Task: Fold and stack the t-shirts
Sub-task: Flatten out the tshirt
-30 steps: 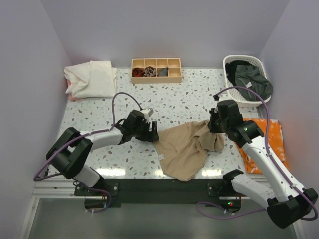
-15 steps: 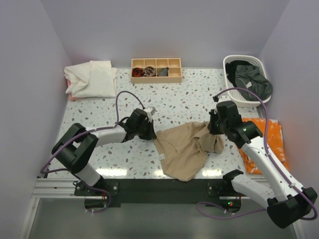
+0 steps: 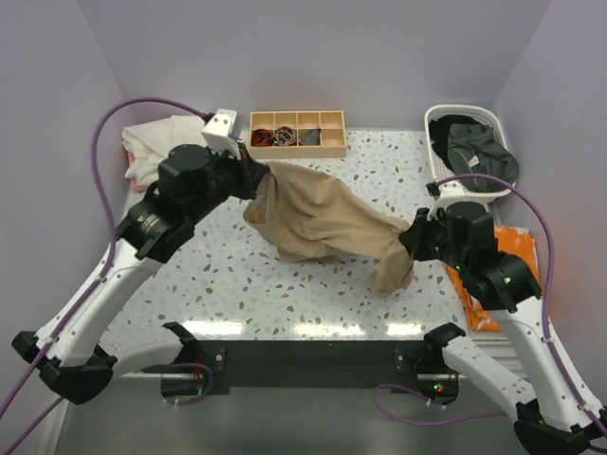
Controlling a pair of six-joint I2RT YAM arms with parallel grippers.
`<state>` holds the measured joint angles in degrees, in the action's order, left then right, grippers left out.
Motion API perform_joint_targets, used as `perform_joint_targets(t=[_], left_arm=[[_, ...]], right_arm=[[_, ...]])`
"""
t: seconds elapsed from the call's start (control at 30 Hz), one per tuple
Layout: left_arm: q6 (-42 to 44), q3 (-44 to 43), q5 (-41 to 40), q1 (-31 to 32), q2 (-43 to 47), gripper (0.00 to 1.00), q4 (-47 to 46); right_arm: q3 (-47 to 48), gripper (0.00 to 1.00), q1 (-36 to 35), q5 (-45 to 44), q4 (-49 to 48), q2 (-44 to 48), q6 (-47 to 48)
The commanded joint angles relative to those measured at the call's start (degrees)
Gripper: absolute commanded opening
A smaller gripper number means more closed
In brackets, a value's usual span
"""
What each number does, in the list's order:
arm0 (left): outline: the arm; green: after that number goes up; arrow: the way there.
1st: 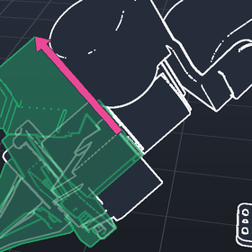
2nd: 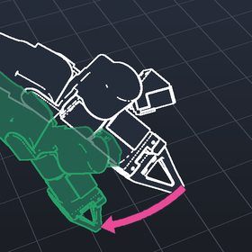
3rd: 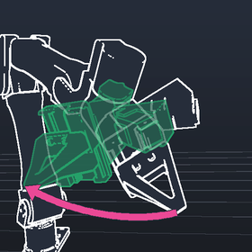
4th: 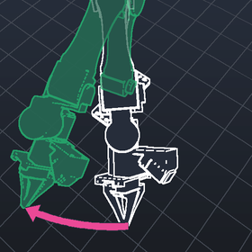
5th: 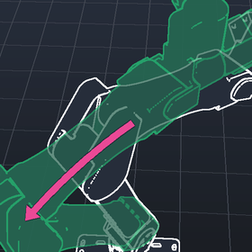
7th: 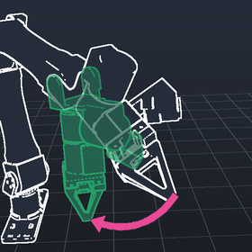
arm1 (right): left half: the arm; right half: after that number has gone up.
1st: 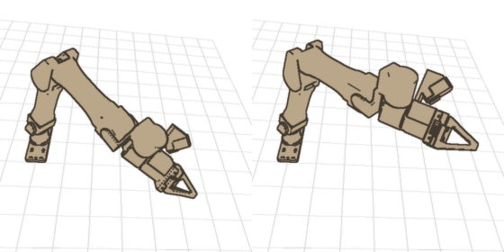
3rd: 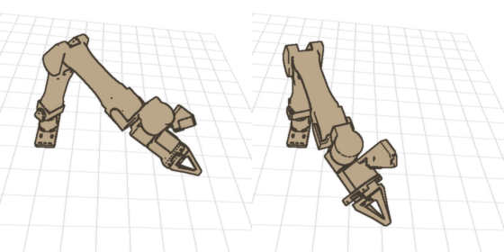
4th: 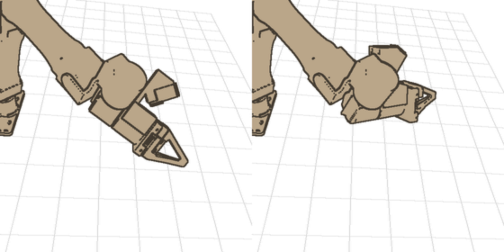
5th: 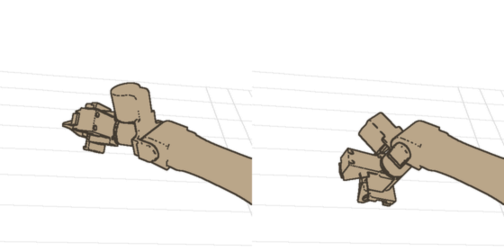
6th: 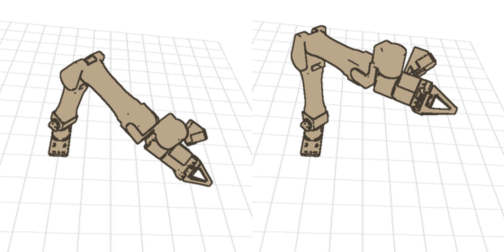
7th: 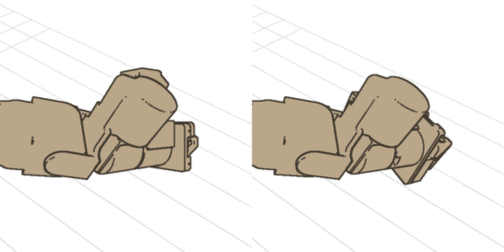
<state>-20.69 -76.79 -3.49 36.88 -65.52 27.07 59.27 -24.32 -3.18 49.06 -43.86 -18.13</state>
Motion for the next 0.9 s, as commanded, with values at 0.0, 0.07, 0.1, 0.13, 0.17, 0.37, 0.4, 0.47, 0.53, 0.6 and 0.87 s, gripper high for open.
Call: perform_joint_targets(t=[0.0, 0.07, 0.1, 0.13, 0.17, 0.37, 0.4, 0.47, 0.53, 0.6, 0.87], left_arm=[[3.9, -8.09, -7.85, -0.15, 4.33, 0.0, 11.95], [4.25, -9.77, -9.42, -0.15, 7.75, 0.0, 12.83], [4.34, -11.52, -9.69, -0.15, 8.55, 0.0, 13.44], [4.51, -12.58, -10.74, -0.15, 9.26, 0.0, 14.32], [4.52, -13.63, -11.19, -0.15, 10.4, 0.0, 16.41], [2.32, -14.89, -9.35, -0.15, 13.21, 0.0, 23.11], [1.88, -13.66, -9.69, -0.15, 13.57, 0.0, 23.55], [0.3, -9.02, -10.49, -0.15, 14.19, 0.0, 24.25], [-1.36, -5.23, -10.32, -0.23, 14.28, 0.0, 23.91], [-2.42, 0.49, -9.96, -0.15, 14.28, 0.0, 22.33], [-4.19, 9.2, -8.03, -0.15, 11.47, 0.0, 17.32]], right_arm=[[7.08, 0.05, 0.15, 3.09, 1.21, 2.19, 2.57], [9.19, 0.04, 0.15, 3.09, 1.04, 3.94, 3.28], [9.72, 0.03, 0.15, 2.74, 0.87, 4.56, 3.54], [10.6, 0.04, 0.23, 2.83, 0.43, 5.26, 4.06], [10.87, 0.06, 0.23, 2.92, 0.08, 6.32, 4.24], [10.09, 0.09, 0.23, 10.72, 3.94, 3.7, 5.65], [8.69, 0.09, 0.23, 12.3, 4.03, 2.47, 5.48], [2.9, 0.08, 0.23, 18.01, 3.24, 0.89, 4.68], [-4.63, 0.05, 0.06, 24.58, -0.77, -0.7, 2.07], [-9.06, 0.05, -0.2, 30.57, -3.69, -0.79, 0.56], [-19.01, 0.55, -0.29, 39.32, -6.61, 4.64, -5.86]])
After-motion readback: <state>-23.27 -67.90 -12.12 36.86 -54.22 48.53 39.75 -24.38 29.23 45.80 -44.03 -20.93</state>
